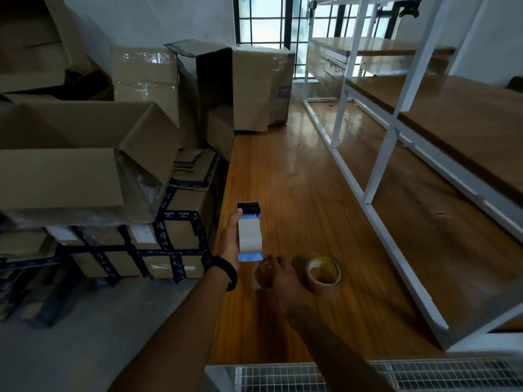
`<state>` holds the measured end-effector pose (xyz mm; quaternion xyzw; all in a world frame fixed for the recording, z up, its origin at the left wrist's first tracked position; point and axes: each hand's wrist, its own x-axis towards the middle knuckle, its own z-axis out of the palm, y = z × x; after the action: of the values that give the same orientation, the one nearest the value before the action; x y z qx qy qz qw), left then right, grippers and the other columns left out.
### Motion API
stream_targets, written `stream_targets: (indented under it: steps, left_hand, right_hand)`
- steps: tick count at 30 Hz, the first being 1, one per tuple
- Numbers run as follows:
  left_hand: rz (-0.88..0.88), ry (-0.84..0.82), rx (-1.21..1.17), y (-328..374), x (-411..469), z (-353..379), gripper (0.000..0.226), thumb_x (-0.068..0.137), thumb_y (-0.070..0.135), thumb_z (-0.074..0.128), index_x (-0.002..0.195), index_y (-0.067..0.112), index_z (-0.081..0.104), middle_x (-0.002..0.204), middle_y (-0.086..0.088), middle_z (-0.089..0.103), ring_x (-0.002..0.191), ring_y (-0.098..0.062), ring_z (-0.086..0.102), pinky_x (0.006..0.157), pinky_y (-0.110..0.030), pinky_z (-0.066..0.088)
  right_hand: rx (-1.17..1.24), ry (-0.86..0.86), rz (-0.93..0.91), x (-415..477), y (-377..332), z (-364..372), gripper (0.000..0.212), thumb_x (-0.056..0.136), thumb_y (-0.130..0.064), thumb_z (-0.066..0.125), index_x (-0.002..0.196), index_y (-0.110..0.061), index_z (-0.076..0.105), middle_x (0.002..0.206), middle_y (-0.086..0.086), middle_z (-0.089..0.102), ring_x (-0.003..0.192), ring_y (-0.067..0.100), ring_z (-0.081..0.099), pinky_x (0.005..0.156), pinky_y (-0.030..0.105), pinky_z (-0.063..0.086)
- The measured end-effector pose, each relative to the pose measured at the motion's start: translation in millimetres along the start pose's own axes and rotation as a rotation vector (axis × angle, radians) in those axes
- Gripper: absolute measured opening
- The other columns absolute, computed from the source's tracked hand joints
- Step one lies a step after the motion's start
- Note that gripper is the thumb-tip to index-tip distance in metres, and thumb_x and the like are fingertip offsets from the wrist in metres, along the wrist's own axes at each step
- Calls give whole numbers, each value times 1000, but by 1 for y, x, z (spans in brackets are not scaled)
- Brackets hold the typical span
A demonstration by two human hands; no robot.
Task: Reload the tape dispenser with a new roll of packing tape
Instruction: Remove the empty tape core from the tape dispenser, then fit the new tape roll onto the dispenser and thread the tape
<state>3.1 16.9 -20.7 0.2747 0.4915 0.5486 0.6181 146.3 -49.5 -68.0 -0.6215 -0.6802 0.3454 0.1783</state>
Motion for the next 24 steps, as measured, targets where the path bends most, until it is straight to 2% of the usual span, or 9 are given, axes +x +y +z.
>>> stream_targets:
  steps: [2,5,9,11,13,15,19,22,24]
  left_hand:
    - [-4,-3,25,-4,-1,-3,38,84,57,68,94,21,74,84,-7,70,74,-24,67,84,-47,51]
    - [-19,-3,38,-6,-7,-5,36,76,61,71,86,27,78,86,-6,71,79,-25,66,89,-50,49]
    - [-7,5,35,-6,-11,-4,44,78,62,69,99,23,73,89,-8,69,82,-28,65,88,-51,48]
    - [-3,5,43,-5,-12,-4,49,79,63,68,105,21,70,92,-10,69,83,-29,65,87,-51,49]
    - [4,-2,47,-6,-10,-4,53,78,64,69,109,21,70,97,-12,68,89,-33,64,90,-55,49]
    - [13,-10,31,-6,-10,-3,46,79,63,69,102,23,73,95,-12,69,89,-34,63,90,-56,48]
    - [-5,-9,25,-8,-9,-1,35,86,57,67,91,23,73,87,-10,70,78,-28,65,84,-48,49]
    - [-8,-34,28,-9,-14,6,28,97,48,57,89,23,66,65,2,71,66,-20,65,69,-36,51]
    - [-13,-42,39,-12,-15,10,29,97,48,56,89,22,65,68,1,71,67,-19,64,66,-34,50]
  right_hand:
    - [-35,15,10,0,5,5,89,82,-23,76,153,-24,23,161,1,15,145,25,25,116,40,30]
    - [-92,28,-15,-1,12,12,90,82,-33,76,154,-24,22,160,1,16,145,27,23,117,45,28]
    - [-150,7,-61,-2,15,3,99,76,-61,69,154,-26,20,162,0,17,147,32,16,117,51,24]
    - [-247,110,-126,-1,20,-17,85,82,-69,55,151,-28,28,160,-1,27,147,28,20,117,50,21]
    - [-308,247,-128,3,30,-46,71,87,-65,49,147,-28,36,154,0,38,143,25,30,116,49,22]
    - [-381,281,-26,9,46,-73,73,86,-64,50,146,-24,38,151,5,42,139,27,36,115,51,26]
    - [-332,139,255,13,79,-93,104,66,-81,56,145,-17,37,147,10,46,132,30,44,111,52,34]
    - [-275,112,283,7,88,-80,111,56,-81,62,145,-21,35,147,8,44,131,29,45,107,52,40]
    - [-229,142,295,3,87,-76,108,61,-73,70,148,-20,31,149,9,39,130,29,44,105,50,43]
